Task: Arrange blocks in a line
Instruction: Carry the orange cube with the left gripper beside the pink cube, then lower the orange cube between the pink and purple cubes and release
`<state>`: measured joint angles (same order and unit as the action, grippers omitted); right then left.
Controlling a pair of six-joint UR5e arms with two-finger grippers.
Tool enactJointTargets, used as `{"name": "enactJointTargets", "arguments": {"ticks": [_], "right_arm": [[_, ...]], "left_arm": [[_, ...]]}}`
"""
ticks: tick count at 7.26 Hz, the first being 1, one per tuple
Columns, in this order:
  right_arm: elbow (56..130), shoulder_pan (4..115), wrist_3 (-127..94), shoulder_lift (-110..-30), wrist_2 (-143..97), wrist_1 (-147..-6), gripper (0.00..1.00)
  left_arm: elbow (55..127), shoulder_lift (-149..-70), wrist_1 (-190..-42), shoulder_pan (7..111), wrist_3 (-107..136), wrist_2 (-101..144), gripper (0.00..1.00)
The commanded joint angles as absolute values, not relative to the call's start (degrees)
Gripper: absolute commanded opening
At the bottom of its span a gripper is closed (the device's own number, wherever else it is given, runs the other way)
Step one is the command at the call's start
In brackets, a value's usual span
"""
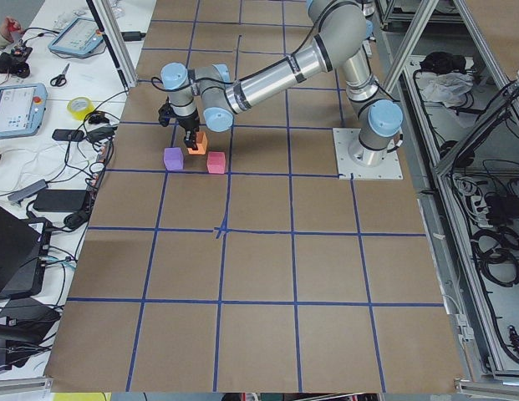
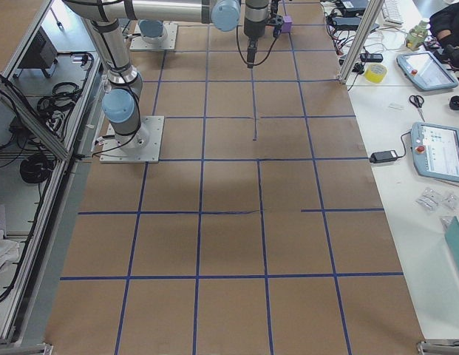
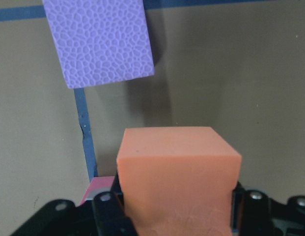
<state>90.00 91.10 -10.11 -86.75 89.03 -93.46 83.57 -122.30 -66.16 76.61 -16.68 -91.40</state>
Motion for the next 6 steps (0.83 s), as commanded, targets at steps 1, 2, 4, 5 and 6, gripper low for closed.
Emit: {"name": "enactJointTargets", "arguments": {"ticks": [1, 2, 4, 5, 6], "right_arm": [[90.00, 91.14, -10.11, -86.75, 89.03, -93.43, 1.00], [90.09, 91.14, -10.11, -86.75, 89.03, -93.43, 1.00], [90.00, 91.14, -10.11, -86.75, 89.03, -93.52, 1.00], [90.00, 91.14, -10.11, -86.66, 89.03, -93.52, 1.00], [90.00, 91.14, -10.11, -86.66, 89.03, -93.52, 1.00]], "left_arm": [[83.23, -123.83, -62.16, 75.94, -18.45, -91.41, 0.42], [83.15, -124.10, -61.88, 75.24, -19.07, -91.41, 0.42], [83.50, -124.71, -60.47, 74.00, -19.69, -91.41, 0.42], [84.11, -124.98, -60.47, 74.00, -19.43, -91.41, 0.42], [84.20, -125.15, -60.38, 74.00, -19.34, -91.41, 0.42]]}}
